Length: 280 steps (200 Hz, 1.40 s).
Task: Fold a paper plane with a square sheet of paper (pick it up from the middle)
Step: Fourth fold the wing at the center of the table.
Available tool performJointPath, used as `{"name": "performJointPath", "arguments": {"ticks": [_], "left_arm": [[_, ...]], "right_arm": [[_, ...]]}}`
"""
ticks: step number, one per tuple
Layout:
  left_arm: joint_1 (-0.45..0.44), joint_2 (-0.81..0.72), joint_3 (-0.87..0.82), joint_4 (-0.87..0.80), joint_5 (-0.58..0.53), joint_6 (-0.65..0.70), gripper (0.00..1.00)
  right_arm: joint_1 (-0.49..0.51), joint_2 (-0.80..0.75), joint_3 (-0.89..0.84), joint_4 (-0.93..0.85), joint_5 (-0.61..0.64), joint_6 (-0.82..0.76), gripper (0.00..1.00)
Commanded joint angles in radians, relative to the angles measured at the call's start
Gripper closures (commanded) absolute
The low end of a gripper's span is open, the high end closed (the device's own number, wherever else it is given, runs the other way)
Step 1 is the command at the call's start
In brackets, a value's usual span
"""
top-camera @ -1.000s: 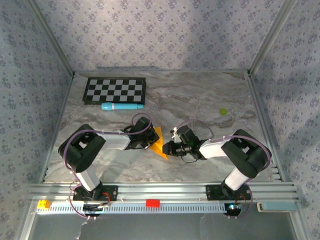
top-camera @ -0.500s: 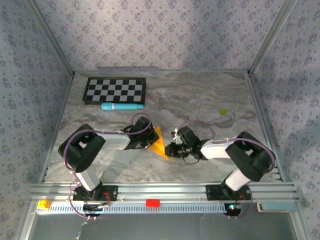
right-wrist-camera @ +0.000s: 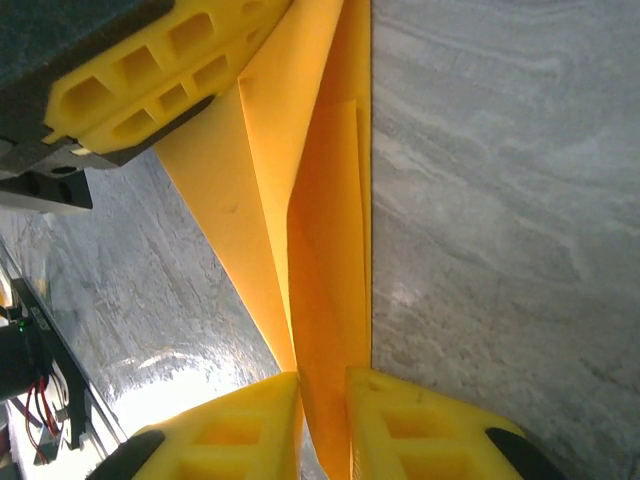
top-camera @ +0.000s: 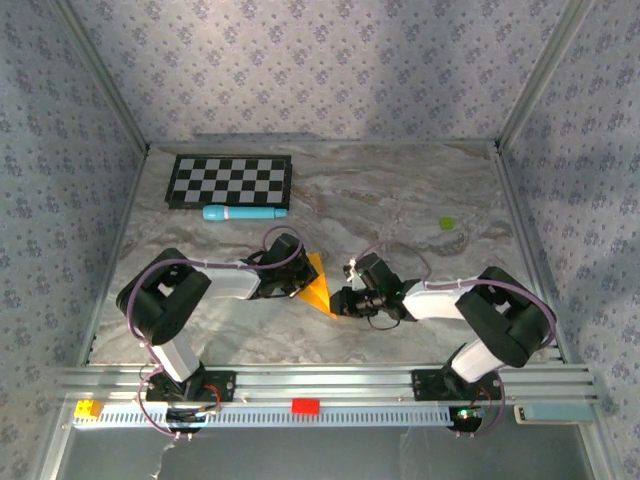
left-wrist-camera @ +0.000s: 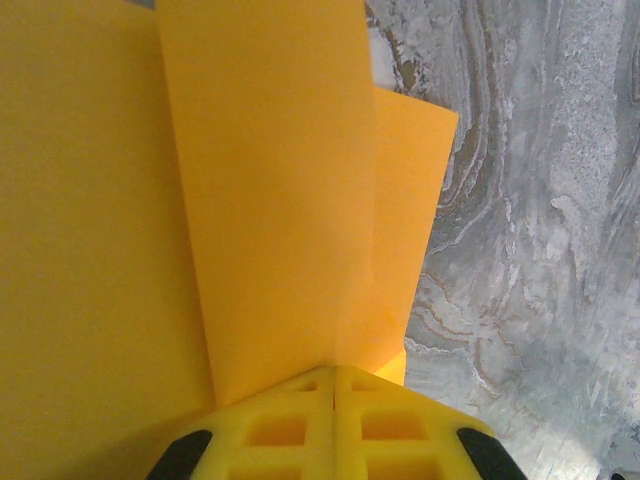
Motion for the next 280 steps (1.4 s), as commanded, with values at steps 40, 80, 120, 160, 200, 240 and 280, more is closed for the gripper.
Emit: {"name": "performJointPath", "arguments": {"ticks": [40, 80, 120, 160, 200, 240, 280], "left_arm": [[0.008, 0.027, -0.017, -0.017, -0.028, -0.007, 1.0], [0.009, 0.029, -0.017, -0.017, -0.029, -0.007, 1.0], [0.01, 0.027, -0.018, -0.019, -0.029, -0.007, 1.0], [0.011, 0.027, -0.022, -0.019, -0.032, -0.009, 1.0], [0.013, 0.026, -0.025, -0.019, -0.031, -0.01, 1.0], [0.013, 0.024, -0.024, -0.021, -0.03, -0.007, 1.0], [0.012, 0.023, -0.027, -0.021, -0.031, -0.007, 1.0]], "right_arm": [[0.005, 0.003, -0.016, -0.138, 0.005, -0.036, 0.85], [0.002, 0.004, -0.022, -0.13, -0.005, -0.033, 0.89], [-0.001, -0.007, -0.031, -0.132, -0.015, -0.033, 0.9], [-0.007, -0.025, -0.05, -0.141, -0.024, -0.037, 0.9], [-0.01, -0.022, -0.054, -0.131, -0.031, -0.037, 0.94], [-0.02, -0.08, -0.034, -0.166, -0.027, -0.037, 0.83], [-0.041, -0.172, 0.031, -0.206, -0.046, -0.062, 0.78]]}}
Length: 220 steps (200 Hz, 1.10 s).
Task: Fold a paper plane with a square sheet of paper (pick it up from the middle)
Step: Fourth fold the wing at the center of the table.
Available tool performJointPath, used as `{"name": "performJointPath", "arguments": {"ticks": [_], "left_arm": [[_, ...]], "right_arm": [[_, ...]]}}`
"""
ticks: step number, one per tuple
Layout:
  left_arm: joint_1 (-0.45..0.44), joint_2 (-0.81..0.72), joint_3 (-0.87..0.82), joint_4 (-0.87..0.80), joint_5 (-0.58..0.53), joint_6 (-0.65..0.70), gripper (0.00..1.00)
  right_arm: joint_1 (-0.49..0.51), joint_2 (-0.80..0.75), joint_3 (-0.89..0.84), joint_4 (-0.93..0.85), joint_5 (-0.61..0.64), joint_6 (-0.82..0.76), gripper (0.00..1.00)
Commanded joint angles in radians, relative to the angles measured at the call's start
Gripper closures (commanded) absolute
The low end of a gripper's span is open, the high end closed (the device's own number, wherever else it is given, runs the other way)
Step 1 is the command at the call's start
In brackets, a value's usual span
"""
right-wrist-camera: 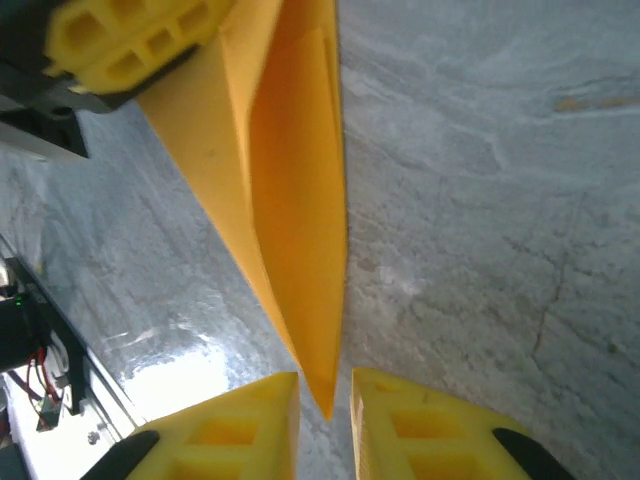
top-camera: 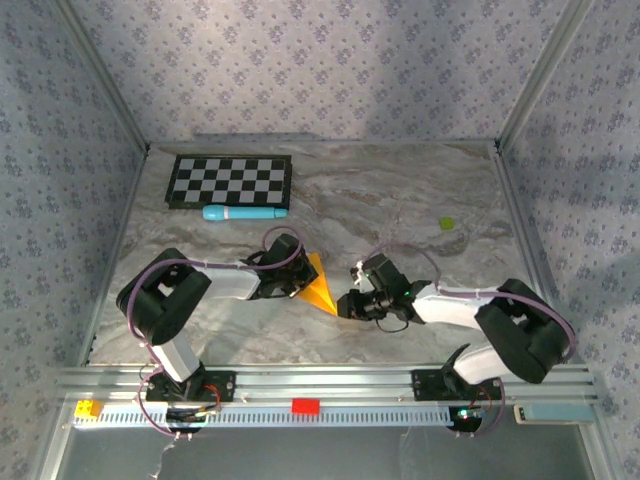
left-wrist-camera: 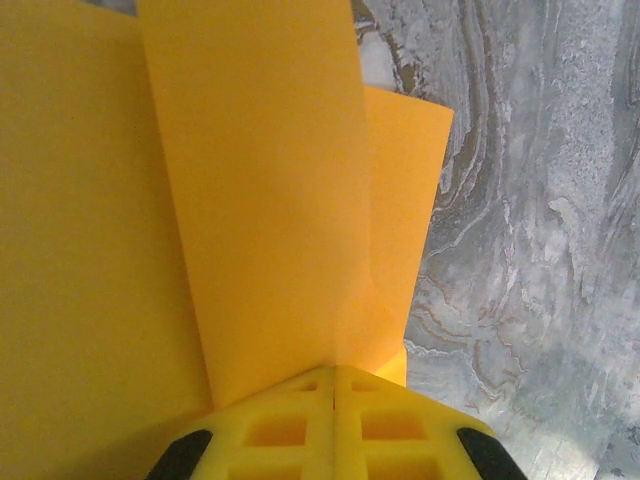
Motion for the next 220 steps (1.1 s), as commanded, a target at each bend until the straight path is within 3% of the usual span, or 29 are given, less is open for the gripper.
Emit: {"name": "performJointPath", "arguments": {"ticks": [1, 30, 61, 122, 220], "left_arm": [[0.011, 0.023, -0.023, -0.031, -0.03, -0.004, 1.0], [0.011, 0.025, -0.021, -0.028, -0.029, -0.004, 1.0], [0.01, 0.025, -0.022, -0.029, -0.029, -0.004, 1.0], [0.01, 0.024, -0.021, -0.028, -0.027, -0.003, 1.0], [0.01, 0.023, -0.02, -0.03, -0.028, -0.003, 1.0]], "right_arm": [[-0.011, -0.041, 0.055, -0.063, -0.029, -0.035, 0.79], [-0.002, 0.036, 0.141, -0.038, -0.13, -0.061, 0.91], [0.023, 0.127, 0.212, -0.054, -0.124, -0.075, 0.96], [0.029, 0.209, 0.241, -0.102, -0.042, -0.089, 0.97], [0.015, 0.224, 0.183, -0.047, -0.048, -0.064, 0.97]]}}
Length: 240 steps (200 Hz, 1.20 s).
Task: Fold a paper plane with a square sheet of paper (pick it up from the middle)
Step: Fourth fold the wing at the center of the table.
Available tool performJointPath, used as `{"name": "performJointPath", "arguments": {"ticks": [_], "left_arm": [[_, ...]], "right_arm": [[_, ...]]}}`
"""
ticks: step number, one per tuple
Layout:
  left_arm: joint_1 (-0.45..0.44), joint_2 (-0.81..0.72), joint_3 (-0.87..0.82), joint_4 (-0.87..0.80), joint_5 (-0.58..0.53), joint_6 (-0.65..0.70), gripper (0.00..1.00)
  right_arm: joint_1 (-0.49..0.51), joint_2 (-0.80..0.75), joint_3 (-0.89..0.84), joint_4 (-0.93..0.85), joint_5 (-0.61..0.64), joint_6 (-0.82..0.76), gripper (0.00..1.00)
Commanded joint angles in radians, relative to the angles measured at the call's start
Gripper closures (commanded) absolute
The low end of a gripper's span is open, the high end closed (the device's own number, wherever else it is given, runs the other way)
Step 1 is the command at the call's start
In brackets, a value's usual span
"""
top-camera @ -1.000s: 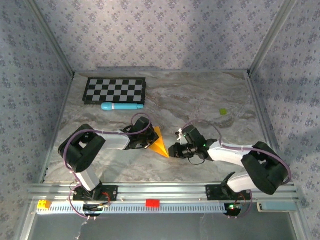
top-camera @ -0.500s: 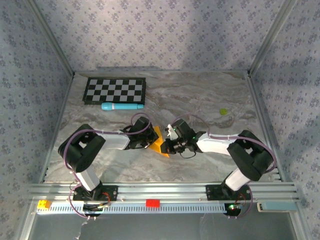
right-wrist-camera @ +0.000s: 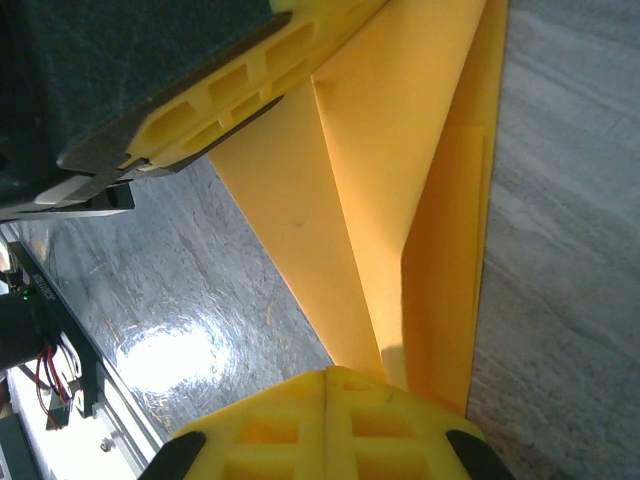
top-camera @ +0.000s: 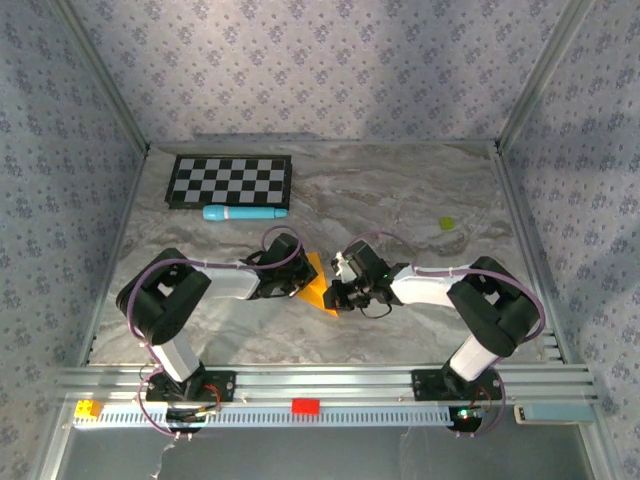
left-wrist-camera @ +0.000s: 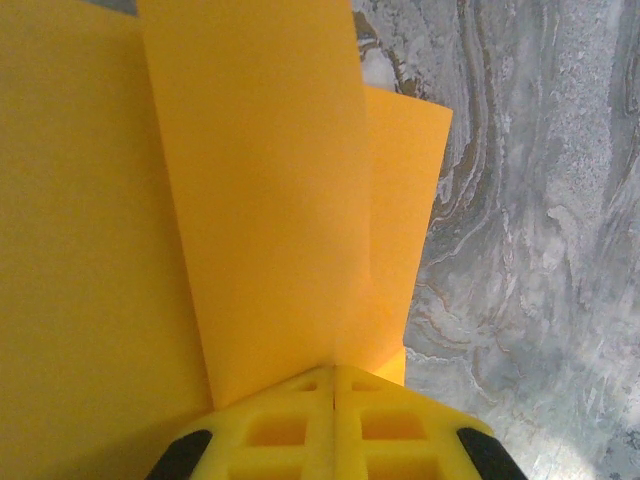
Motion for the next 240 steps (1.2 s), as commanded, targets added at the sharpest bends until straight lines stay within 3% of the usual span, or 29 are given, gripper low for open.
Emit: {"name": "performJointPath", "arguments": {"ticks": [1, 118, 240], "left_arm": [[0.004, 0.023, -0.018, -0.035, -0.025, -0.003, 1.0], [0.009, 0.02, -0.024, -0.04, -0.036, -0.006, 1.0], [0.012, 0.024, -0.034, -0.024, -0.029, -0.015, 1.0]], "right_arm": [[-0.009, 0.011, -0.024, 0.014, 0.007, 0.008, 0.97], [-0.02, -0.024, -0.142, 0.094, -0.016, 0.059, 0.96], [-0.024, -0.143, -0.223, 0.013, -0.043, 0.045, 0.94]]}}
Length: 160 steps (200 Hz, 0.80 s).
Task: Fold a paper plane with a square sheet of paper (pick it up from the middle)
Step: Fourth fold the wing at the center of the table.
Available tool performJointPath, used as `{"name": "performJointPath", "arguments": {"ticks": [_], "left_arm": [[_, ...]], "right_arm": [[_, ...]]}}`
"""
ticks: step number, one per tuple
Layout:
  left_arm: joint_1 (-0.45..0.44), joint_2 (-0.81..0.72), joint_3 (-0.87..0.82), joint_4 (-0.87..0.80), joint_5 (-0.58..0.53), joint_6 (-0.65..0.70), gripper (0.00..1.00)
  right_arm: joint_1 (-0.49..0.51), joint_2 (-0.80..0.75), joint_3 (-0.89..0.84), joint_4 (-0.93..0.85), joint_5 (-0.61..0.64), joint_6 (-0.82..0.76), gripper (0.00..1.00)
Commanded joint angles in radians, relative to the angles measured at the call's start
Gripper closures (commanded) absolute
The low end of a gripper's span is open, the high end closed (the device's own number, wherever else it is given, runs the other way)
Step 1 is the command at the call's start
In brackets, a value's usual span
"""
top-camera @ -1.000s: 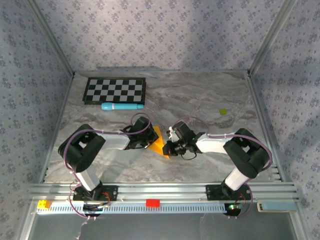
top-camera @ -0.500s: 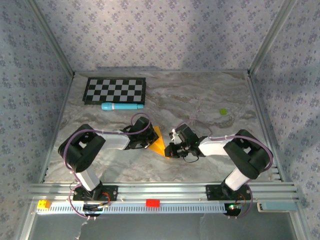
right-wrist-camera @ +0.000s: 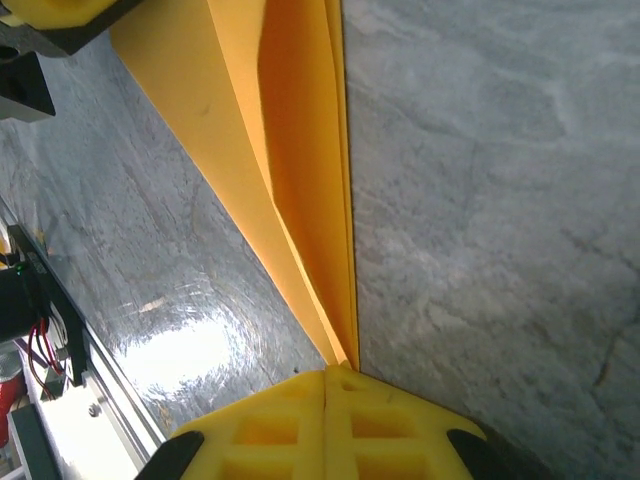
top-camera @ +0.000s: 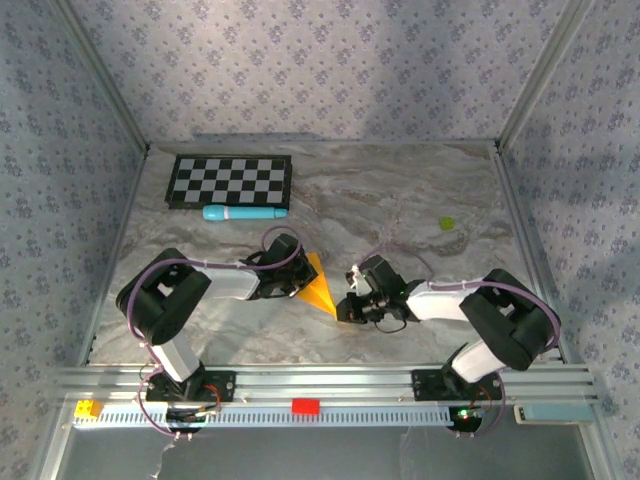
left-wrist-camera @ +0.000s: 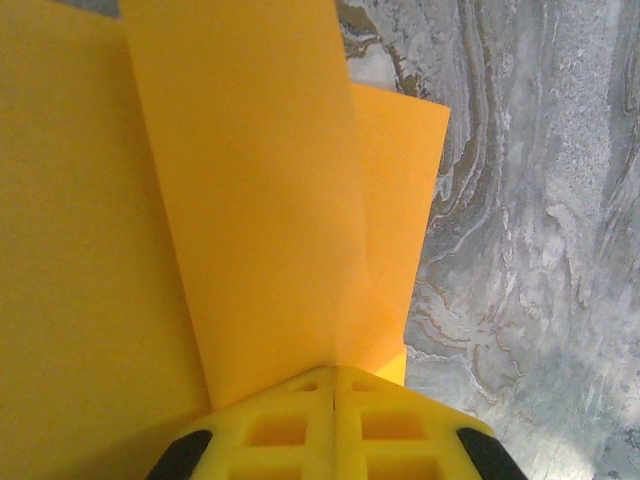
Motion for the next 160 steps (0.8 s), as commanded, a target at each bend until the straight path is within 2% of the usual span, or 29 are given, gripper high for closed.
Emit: {"name": "performJointPath", "arguments": {"ticks": [1, 45, 71, 94, 160], "left_arm": [[0.011, 0.024, -0.029, -0.03, -0.03, -0.014, 1.0], [0.009, 0.023, -0.028, -0.025, -0.03, -0.013, 1.0], [0.006, 0.029, -0.025, -0.023, -0.025, -0.013, 1.0], [0.006, 0.03, -0.024, -0.022, -0.026, -0.012, 1.0], [0.006, 0.038, -0.015, -0.021, -0.022, -0.012, 1.0]], "right_arm": [[-0.004, -0.038, -0.015, -0.099, -0.017, -0.006, 0.94], [-0.009, -0.134, 0.113, -0.146, -0.031, -0.025, 0.94], [-0.021, -0.022, 0.224, -0.153, -0.07, -0.043, 0.94], [-0.015, 0.068, 0.279, -0.144, -0.027, -0.017, 0.94], [-0.031, 0.185, 0.319, -0.139, -0.018, -0.015, 0.94]]}}
